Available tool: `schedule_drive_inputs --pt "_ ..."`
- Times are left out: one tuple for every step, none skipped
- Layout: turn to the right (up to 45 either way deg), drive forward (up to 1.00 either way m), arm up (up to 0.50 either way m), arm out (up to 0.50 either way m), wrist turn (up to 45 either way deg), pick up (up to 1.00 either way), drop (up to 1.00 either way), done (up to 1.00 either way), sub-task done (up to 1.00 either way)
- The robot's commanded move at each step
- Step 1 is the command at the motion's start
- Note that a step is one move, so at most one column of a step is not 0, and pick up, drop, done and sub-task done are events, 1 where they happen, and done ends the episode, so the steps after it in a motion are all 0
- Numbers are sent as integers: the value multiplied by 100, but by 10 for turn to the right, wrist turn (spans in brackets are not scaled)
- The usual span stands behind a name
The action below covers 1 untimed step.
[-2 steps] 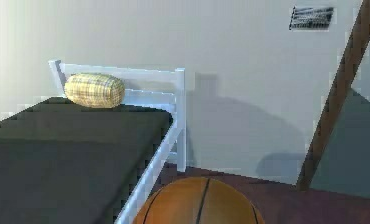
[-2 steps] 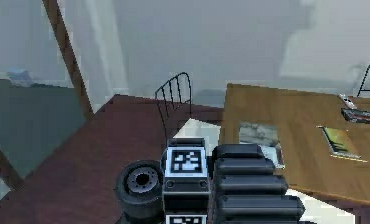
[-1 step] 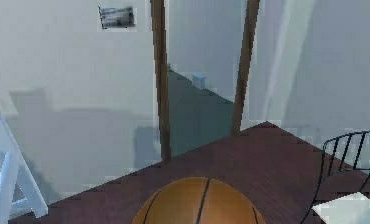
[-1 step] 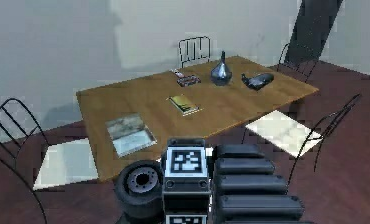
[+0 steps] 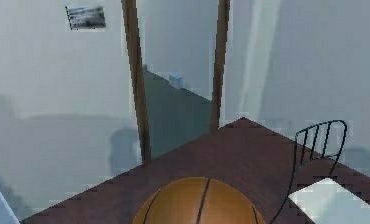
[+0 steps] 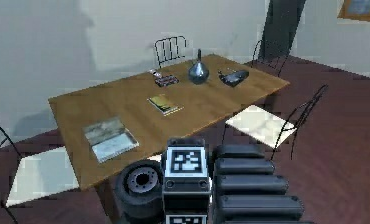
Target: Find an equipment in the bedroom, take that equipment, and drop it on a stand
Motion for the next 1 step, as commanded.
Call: schedule_drive_inputs --pt "0 100 0 0 0 0 0 0 0"
